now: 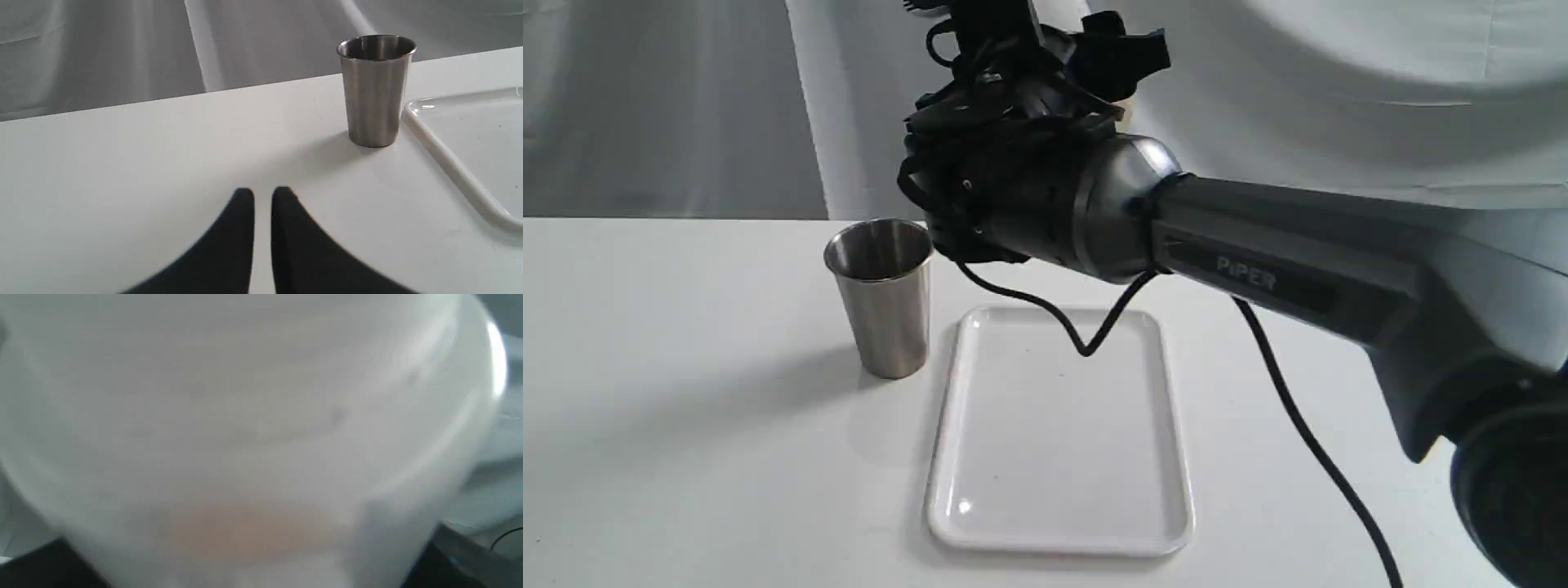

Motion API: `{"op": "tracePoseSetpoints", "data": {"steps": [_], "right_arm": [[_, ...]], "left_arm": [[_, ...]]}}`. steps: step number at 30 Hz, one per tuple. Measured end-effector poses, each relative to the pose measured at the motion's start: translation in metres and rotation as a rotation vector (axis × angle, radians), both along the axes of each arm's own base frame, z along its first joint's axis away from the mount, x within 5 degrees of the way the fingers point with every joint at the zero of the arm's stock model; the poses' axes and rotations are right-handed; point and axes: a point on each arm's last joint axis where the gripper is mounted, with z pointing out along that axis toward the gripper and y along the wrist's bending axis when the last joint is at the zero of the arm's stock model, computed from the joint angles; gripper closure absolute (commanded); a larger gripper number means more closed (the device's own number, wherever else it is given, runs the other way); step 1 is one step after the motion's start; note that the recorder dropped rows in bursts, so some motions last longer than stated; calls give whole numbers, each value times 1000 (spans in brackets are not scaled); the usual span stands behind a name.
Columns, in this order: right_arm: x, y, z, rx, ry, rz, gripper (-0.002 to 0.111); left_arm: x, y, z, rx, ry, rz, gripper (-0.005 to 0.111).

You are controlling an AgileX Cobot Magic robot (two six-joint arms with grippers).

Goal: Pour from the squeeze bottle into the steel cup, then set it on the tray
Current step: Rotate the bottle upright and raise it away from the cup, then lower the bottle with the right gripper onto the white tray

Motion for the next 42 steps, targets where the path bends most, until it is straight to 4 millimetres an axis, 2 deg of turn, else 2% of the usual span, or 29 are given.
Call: {"op": "tracePoseSetpoints", "data": {"steps": [21, 26, 33, 42], "right_arm": [[1, 4, -6, 66, 43, 41, 73], [-1, 4, 1, 100, 40, 52, 73], [-8, 1, 18, 240, 64, 68, 73], [-8, -7, 15, 256, 183, 70, 73]], "left_arm": [[0, 0, 0, 0, 0, 0, 98], [0, 0, 0, 0, 0, 0, 98], [0, 0, 0, 0, 0, 0, 98], [0, 0, 0, 0, 0, 0, 98]]}}
